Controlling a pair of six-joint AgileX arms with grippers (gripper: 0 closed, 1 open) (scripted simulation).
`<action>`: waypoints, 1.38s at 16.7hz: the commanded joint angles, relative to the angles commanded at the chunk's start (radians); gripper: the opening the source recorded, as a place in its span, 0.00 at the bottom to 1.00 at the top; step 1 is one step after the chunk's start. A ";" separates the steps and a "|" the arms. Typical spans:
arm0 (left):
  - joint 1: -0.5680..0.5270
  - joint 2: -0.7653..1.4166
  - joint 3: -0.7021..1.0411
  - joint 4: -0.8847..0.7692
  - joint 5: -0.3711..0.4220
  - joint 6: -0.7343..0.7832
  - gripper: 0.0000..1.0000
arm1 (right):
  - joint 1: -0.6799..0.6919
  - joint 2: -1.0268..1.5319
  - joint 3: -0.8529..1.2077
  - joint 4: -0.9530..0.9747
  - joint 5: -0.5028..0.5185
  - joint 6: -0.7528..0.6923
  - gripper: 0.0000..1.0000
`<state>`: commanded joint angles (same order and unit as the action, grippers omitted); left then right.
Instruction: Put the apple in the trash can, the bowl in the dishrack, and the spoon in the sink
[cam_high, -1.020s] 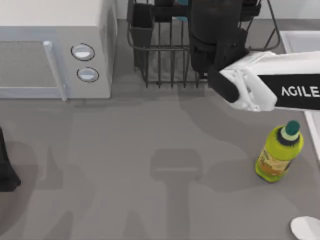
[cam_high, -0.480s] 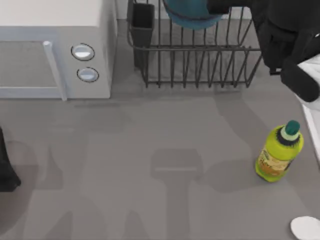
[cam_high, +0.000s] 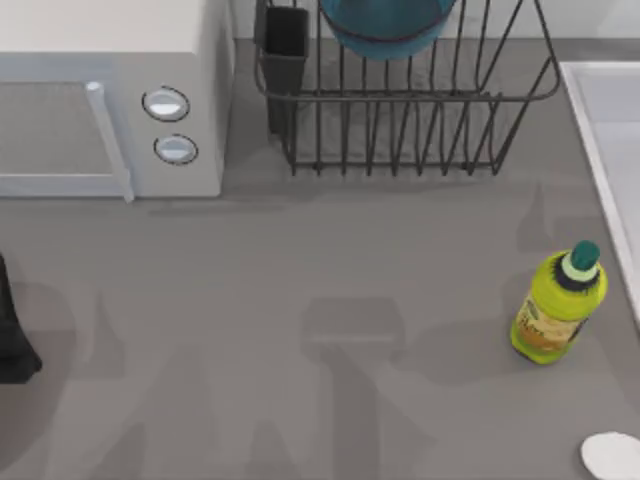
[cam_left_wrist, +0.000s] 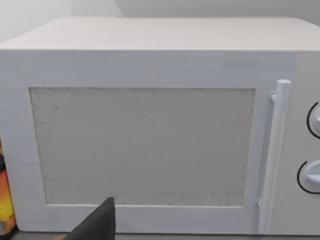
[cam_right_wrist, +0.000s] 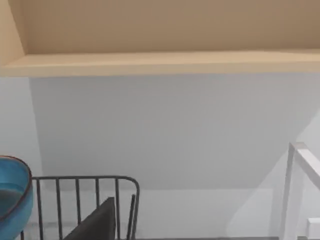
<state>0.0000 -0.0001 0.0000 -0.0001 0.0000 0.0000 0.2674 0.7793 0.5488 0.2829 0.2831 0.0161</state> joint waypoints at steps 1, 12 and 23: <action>0.000 0.000 0.000 0.000 0.000 0.000 1.00 | -0.033 -0.118 -0.069 -0.036 -0.035 -0.002 1.00; 0.000 0.000 0.000 0.000 0.000 0.000 1.00 | -0.267 -0.779 -0.549 -0.283 -0.283 -0.016 1.00; 0.000 0.000 0.000 0.000 0.000 0.000 1.00 | -0.278 -0.561 -0.412 -0.477 -0.280 -0.242 1.00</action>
<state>0.0000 -0.0001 0.0000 -0.0001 0.0000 0.0000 -0.0110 0.2187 0.1370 -0.1936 0.0035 -0.2257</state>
